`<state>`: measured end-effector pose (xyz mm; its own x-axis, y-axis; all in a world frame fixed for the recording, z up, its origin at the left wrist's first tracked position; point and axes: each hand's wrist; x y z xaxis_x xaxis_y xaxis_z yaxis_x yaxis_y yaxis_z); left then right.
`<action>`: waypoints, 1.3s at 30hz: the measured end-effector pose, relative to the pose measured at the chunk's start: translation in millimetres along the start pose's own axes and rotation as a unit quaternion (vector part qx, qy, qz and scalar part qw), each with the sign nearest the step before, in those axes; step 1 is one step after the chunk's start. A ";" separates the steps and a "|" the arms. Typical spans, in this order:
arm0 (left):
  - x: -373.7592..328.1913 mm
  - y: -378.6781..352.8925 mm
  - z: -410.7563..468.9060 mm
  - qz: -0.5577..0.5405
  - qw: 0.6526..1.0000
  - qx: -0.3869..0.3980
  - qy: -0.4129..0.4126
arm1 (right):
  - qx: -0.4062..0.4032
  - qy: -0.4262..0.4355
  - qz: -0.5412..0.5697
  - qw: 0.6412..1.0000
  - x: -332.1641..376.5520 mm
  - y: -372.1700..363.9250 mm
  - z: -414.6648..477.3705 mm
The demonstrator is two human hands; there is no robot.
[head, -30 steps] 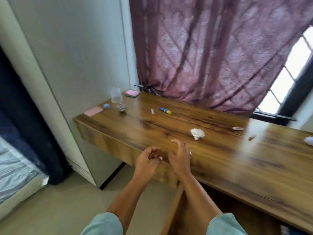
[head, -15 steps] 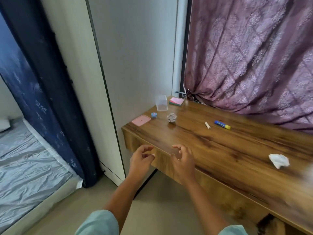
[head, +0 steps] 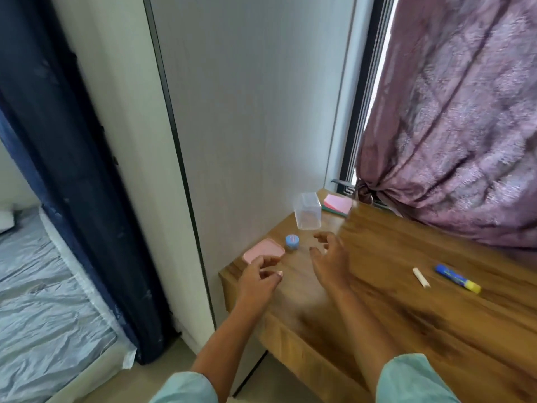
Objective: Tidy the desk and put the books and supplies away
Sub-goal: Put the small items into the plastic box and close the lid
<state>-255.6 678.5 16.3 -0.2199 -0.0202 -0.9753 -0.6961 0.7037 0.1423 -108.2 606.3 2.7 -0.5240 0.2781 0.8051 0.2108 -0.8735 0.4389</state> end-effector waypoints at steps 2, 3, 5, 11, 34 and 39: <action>-9.3 1.4 32.1 -0.007 1.000 -0.006 -0.013 | 0.008 -0.002 -0.035 0.999 -6.9 -14.7 41.7; -12.4 2.0 46.3 -0.019 1.000 -0.006 -0.010 | 0.008 -0.008 -0.059 0.998 -10.2 -20.1 61.0; -14.9 2.5 70.9 -0.039 0.999 -0.004 0.008 | 0.024 -0.029 -0.109 0.993 -18.4 -29.6 93.6; -0.7 -2.6 131.7 -0.033 0.998 -0.024 0.055 | 0.102 -0.113 -0.187 0.971 -42.7 -54.2 153.3; -17.4 -85.1 233.3 -0.138 0.963 0.231 -0.030 | -0.049 -0.408 0.483 0.773 -52.0 -28.1 153.1; -18.4 -93.2 234.3 -0.065 0.967 0.216 -0.116 | 0.015 -0.446 0.420 0.790 -47.4 -12.1 129.8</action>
<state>-26.5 779.7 -18.6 0.0449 -0.0031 -0.9990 -0.3455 0.9383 -0.0184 21.2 655.5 11.0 0.5982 -0.2119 0.7728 0.2027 -0.8930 -0.4017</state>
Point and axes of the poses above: each hand's wrist, its own z-axis towards the middle knuckle, its own y-axis out of the back of the hand, x = y × z, and after that the axes turned 9 degrees about y, right-handed
